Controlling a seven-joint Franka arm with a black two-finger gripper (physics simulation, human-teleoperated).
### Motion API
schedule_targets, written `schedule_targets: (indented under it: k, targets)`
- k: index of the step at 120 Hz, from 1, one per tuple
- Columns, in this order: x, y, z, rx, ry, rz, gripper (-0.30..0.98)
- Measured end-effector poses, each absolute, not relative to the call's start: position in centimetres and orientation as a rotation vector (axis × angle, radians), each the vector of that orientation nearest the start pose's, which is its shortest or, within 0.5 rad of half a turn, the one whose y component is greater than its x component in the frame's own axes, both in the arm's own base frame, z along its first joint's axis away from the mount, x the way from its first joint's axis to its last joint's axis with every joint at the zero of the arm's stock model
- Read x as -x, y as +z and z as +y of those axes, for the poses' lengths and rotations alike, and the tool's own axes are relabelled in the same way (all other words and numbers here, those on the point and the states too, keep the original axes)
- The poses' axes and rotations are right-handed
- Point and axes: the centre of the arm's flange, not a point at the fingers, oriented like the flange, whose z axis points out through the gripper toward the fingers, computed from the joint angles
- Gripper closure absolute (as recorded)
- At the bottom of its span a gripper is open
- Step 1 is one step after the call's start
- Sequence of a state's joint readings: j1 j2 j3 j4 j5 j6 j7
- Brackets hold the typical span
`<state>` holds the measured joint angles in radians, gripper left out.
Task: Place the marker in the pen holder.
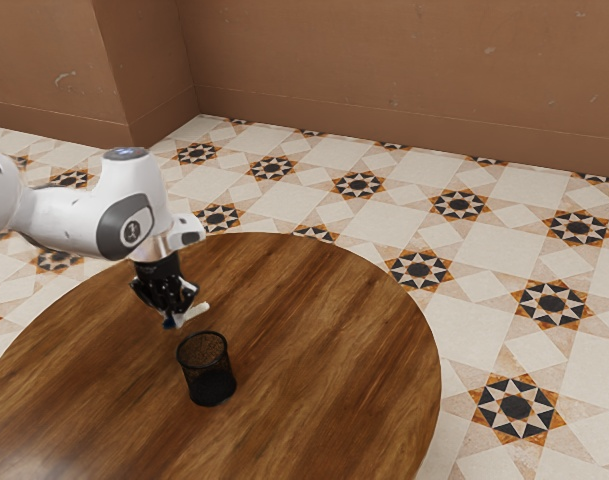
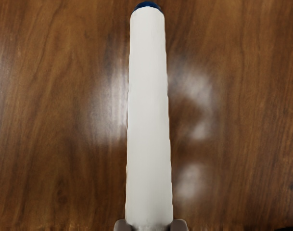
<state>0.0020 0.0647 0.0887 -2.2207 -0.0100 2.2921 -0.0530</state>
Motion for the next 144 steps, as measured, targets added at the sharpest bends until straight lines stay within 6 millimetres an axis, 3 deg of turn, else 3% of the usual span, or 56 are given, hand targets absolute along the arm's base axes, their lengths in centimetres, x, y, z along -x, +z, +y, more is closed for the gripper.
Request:
schedule_targets:
  k: [10,20,29,40,53,64,109,133,144]
  targets:
    - [-50.3,42.8,0.9,3.138,-0.135,-0.126,0.75]
    - [-46.1,48.7,-6.0,3.111,-0.208,0.062,0.75]
    - [-43.0,51.1,-9.0,3.080,-0.205,0.115,0.75]
    - [-41.2,52.3,-8.8,3.072,-0.158,0.049,0.75]
    - [-40.3,50.2,-8.5,3.066,0.001,-0.010,0.75]
    - [-41.2,48.0,-8.3,3.060,0.133,-0.052,0.75]
    - [-46.0,43.7,-6.3,3.048,0.359,-0.215,0.75]
    - [-49.2,41.1,-4.4,3.058,0.449,-0.319,0.74]
    - [-52.6,38.7,-3.3,3.071,0.509,-0.376,0.70]
